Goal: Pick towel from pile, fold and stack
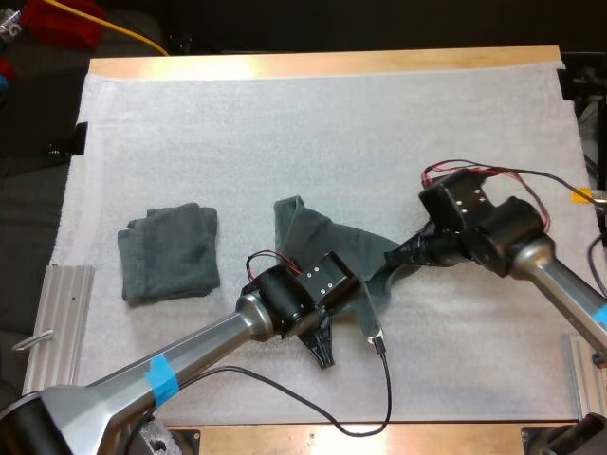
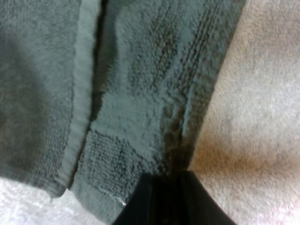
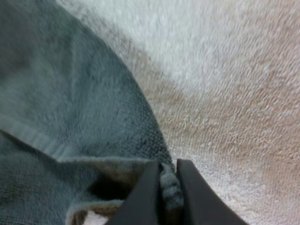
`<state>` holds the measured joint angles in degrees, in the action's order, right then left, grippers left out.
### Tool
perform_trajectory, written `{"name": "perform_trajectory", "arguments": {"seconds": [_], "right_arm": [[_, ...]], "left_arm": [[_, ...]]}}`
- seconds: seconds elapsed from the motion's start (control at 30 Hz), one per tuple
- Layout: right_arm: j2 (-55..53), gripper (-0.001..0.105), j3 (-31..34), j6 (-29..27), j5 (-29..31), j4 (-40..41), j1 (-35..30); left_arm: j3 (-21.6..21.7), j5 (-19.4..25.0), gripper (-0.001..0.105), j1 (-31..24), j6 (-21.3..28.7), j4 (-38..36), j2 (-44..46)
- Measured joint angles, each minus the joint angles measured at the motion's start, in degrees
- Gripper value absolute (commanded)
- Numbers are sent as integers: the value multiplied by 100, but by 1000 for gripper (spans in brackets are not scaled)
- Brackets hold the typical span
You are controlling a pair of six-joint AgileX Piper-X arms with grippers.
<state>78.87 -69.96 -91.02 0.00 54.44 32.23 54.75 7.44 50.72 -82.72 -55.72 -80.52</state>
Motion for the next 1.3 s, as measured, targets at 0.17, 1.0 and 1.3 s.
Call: {"name": "perform_trajectory", "arguments": {"seconds": [0.17,1.0,1.3], "right_arm": [[-549,1,0,444,302,37,0],[-1317,1,-1433,714,0,2241,0],[-1604,1,-1501,886,-54,2420,0]], "left_arm": [[501,0,0,0,163,-375,468],[2919,-79,0,-478,363,-2216,1114],[3031,-413,0,-304,133,-2613,1126]]}}
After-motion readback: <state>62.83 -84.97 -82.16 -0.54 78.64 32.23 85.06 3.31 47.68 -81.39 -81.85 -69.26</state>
